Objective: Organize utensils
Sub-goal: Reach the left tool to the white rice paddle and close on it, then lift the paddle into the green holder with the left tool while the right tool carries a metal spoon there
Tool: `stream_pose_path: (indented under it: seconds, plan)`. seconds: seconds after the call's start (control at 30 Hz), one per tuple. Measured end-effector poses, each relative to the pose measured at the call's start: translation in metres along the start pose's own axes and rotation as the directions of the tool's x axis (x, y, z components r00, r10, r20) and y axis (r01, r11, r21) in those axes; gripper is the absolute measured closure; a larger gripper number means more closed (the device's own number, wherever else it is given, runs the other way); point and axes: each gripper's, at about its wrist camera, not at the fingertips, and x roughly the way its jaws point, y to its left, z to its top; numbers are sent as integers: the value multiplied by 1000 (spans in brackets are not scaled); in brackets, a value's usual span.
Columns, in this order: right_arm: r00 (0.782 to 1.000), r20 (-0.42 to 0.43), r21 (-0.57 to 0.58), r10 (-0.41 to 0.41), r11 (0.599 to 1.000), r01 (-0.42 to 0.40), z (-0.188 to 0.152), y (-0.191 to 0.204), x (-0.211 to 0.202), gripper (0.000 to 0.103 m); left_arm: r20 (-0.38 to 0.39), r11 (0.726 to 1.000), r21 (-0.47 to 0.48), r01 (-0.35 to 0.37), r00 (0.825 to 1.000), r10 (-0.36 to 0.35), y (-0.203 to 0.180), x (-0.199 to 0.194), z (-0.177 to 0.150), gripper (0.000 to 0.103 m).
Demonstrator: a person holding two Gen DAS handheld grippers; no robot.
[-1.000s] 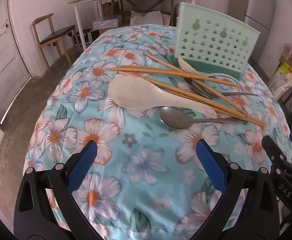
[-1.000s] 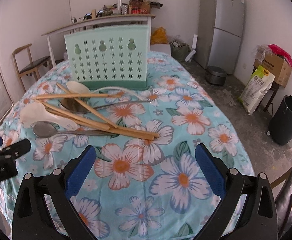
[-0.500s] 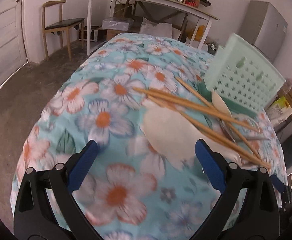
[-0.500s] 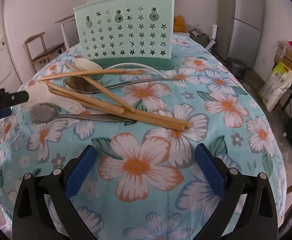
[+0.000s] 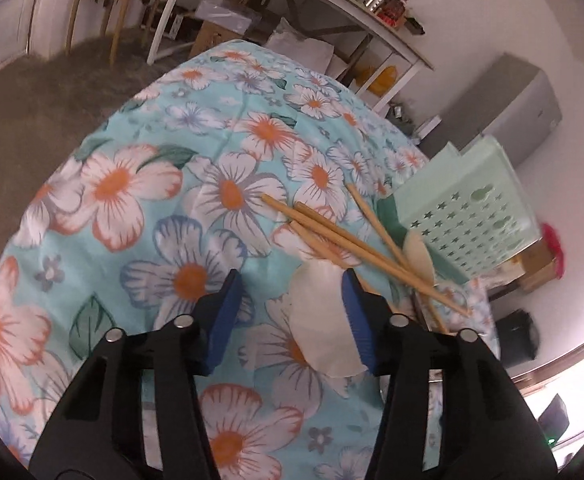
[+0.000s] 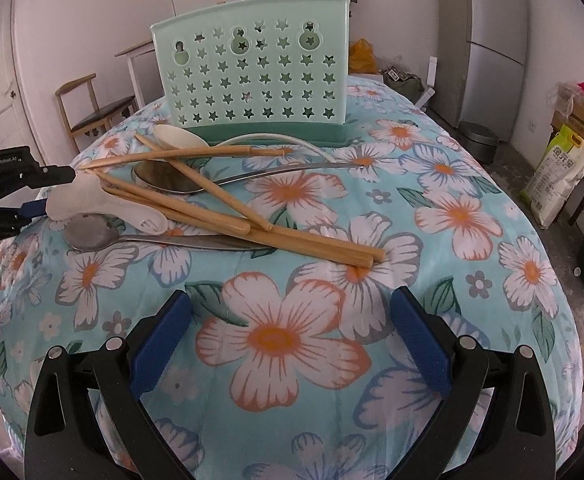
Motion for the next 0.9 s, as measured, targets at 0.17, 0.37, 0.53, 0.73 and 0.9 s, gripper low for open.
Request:
stream_pose_path:
  seconds: [0.17,0.37,0.53,0.73,0.9]
  plan:
    - [1000,6,6,5,1000,-5,0,0,-1,6,-9,999,36,-37,999,37,-3,4,-5,76]
    - [999,13,8,37,999,-37,-3,-4,-4,6,0,998,52,-39,999,39,-3,-2,-12,91]
    - [998,18,-1,54,999,-54,-5,-5,-7,6,8,1000,25,-12,1000,12,2,-10,-17,93]
    - [999,7,-31,42,999,-42,-7,-3,-15,6,33,998,21,56,998,-57,2,-29,-22,98]
    - [999,32,-73,35,997,-32,-8,3,-27,6,77,992,29,122,989,-124,1,-54,-25,101]
